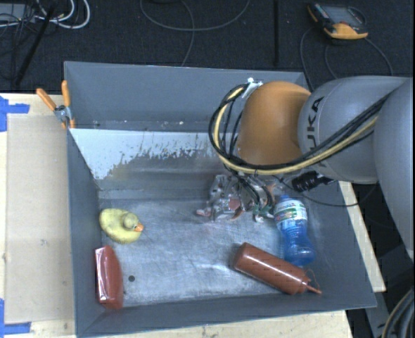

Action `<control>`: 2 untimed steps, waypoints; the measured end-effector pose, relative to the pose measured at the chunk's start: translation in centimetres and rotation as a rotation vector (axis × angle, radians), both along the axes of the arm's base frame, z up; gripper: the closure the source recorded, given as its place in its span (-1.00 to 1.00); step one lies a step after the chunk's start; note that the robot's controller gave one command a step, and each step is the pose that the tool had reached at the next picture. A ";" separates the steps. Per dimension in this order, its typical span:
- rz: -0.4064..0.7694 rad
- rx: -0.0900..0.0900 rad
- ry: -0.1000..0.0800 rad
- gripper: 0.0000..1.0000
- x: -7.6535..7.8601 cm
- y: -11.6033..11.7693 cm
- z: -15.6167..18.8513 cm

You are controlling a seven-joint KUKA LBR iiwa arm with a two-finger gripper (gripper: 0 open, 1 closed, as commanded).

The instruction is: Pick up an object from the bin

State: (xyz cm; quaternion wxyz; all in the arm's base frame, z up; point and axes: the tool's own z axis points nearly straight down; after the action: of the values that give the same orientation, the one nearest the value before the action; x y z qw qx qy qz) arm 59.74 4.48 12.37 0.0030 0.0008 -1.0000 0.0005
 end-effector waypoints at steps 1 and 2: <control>-0.011 0.002 -0.010 1.00 2.1 -1.5 3.1; -0.005 0.001 0.002 1.00 0.3 -1.3 7.6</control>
Offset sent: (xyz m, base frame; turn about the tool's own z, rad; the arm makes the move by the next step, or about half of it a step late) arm -0.0310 -0.0046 0.2110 -0.0103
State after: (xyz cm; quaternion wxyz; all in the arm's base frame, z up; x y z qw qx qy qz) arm 60.02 3.13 19.99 0.0041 -0.0018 -1.0000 0.0002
